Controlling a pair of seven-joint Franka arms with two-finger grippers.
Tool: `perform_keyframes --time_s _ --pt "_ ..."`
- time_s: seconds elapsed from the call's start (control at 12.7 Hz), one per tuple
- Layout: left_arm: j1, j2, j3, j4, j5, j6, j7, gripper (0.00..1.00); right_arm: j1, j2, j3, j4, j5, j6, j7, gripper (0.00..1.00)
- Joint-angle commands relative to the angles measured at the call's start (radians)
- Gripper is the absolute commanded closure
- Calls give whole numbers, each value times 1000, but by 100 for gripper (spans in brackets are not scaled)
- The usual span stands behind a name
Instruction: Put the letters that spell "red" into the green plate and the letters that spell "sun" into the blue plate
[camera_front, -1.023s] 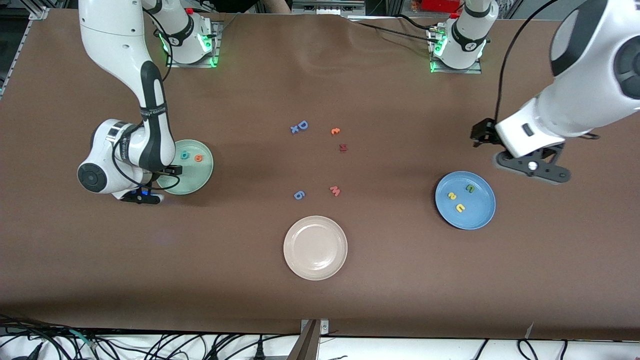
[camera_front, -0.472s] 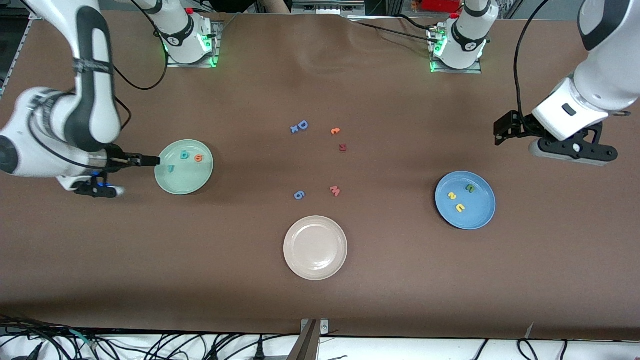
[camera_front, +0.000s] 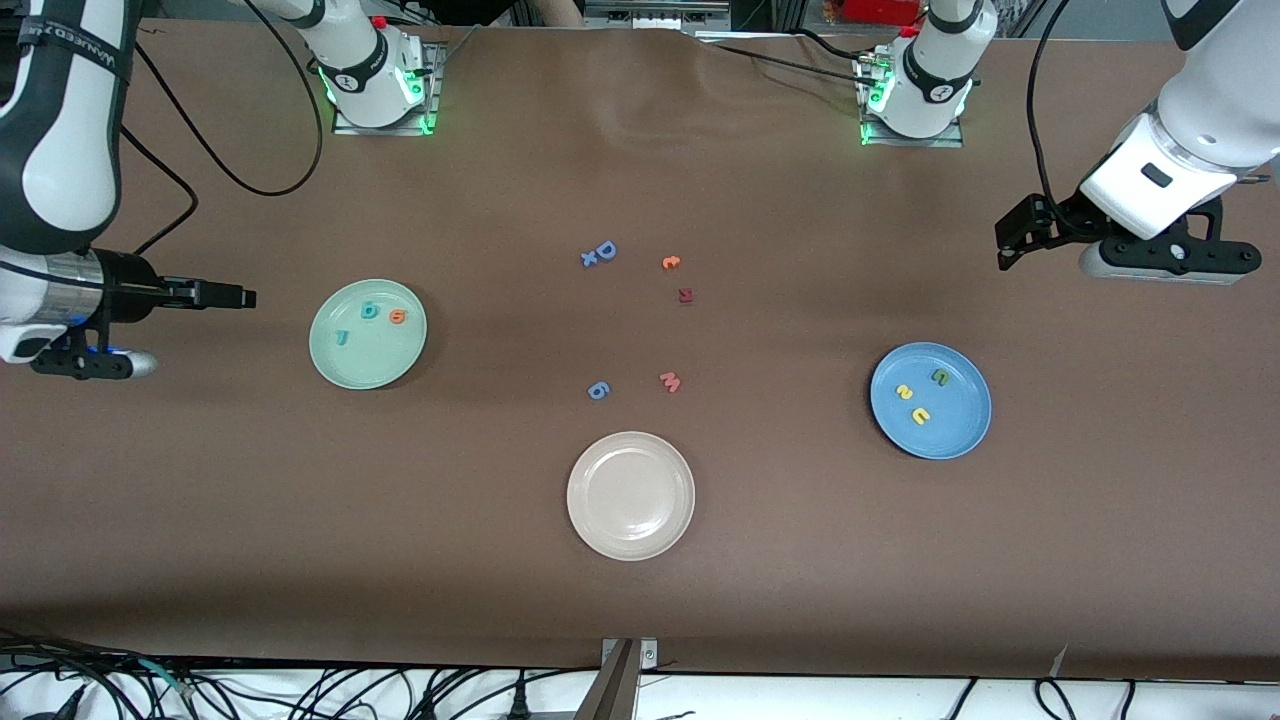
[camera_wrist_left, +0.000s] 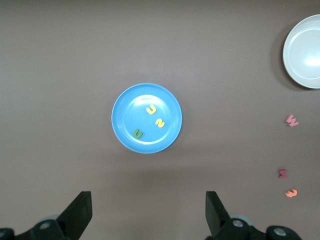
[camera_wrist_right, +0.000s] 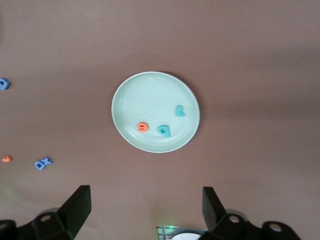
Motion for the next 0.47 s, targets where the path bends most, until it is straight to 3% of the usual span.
perform_keyframes --time_s 0.0,0.08,0.16,0.39 --pt "26 -19 3 -18 -14 -33 56 0 25 -33 3 49 -88 -24 54 1" --pt "35 -19 1 -18 -23 -37 70 0 -3 -49 29 66 -88 -24 62 1" --pt "37 -17 0 -18 -23 -46 73 0 -68 -68 93 66 -87 -15 62 1" --pt "90 -15 -71 -14 -13 -79 74 0 -326 -131 427 65 -209 54 63 1"
